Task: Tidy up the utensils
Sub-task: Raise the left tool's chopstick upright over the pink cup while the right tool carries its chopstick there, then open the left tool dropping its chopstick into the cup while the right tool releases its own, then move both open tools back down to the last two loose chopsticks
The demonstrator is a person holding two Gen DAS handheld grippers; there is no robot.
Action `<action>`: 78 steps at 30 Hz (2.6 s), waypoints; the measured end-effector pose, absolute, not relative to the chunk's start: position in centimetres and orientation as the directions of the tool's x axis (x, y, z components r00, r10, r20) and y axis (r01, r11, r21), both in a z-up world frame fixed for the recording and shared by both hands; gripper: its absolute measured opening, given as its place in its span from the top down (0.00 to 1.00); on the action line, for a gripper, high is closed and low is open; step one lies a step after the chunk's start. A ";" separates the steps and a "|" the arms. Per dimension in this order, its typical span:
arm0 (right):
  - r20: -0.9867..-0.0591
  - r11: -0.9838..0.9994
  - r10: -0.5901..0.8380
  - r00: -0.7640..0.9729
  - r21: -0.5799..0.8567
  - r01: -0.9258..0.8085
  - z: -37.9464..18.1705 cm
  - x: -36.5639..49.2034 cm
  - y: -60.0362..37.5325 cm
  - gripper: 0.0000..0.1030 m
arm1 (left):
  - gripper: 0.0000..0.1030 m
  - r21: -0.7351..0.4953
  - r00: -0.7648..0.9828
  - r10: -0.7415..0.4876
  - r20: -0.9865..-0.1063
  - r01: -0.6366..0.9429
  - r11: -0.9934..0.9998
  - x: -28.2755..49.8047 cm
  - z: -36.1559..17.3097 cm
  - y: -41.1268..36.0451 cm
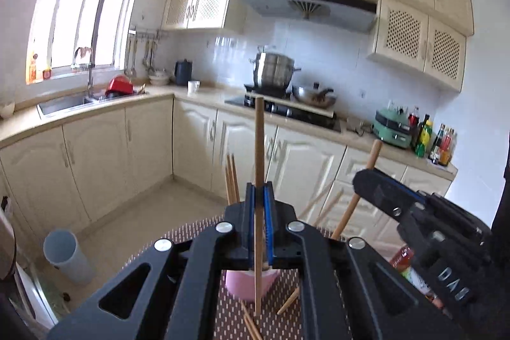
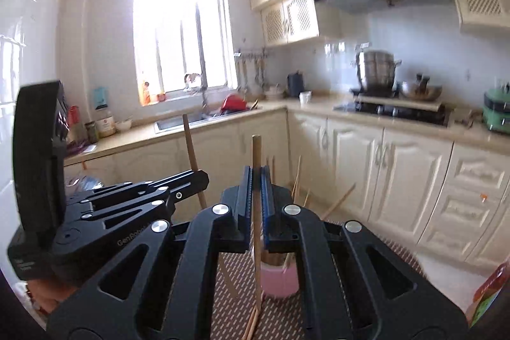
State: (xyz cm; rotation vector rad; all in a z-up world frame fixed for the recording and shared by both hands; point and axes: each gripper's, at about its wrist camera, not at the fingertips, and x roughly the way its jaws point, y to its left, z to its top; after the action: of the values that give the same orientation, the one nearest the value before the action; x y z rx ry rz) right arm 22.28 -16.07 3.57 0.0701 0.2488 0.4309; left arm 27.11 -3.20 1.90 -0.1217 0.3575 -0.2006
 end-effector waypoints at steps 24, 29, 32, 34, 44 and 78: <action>-0.192 0.925 0.379 0.905 0.108 -0.365 0.4 27.3 -15.8 0.95 | 0.94 -0.199 0.918 -0.223 -0.329 0.163 0.966 33.6 -1.6 -3.4; -0.213 0.925 0.379 0.901 0.109 -0.363 -0.3 27.0 -16.0 0.95 | 0.94 -0.177 0.909 -0.219 -0.354 0.165 0.970 33.6 -2.9 -3.8; -0.226 0.925 0.379 0.897 0.113 -0.363 -0.8 27.0 -16.1 0.95 | 0.94 -0.149 0.906 -0.204 -0.370 0.159 0.976 33.7 -3.8 -4.1; -0.241 0.926 0.377 0.894 0.101 -0.363 -1.3 27.0 -16.1 0.94 | 0.94 -0.131 0.900 -0.198 -0.388 0.159 0.979 33.9 -4.4 -4.3; -0.302 0.934 0.356 0.884 0.114 -0.337 -3.7 27.5 -17.0 0.93 | 0.94 -0.083 0.884 -0.183 -0.431 0.163 0.983 33.5 -6.2 -4.9; -0.178 0.946 0.315 0.932 0.140 -0.293 -1.4 18.2 -20.2 0.47 | 0.28 -0.016 0.972 -0.015 -0.235 0.012 1.000 19.2 -1.5 -1.7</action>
State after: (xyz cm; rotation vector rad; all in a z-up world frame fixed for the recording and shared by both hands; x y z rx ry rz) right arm 18.22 -20.22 -1.39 0.1117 0.2002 0.3120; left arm 19.25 -1.67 -1.49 -0.0144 0.2369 -0.0134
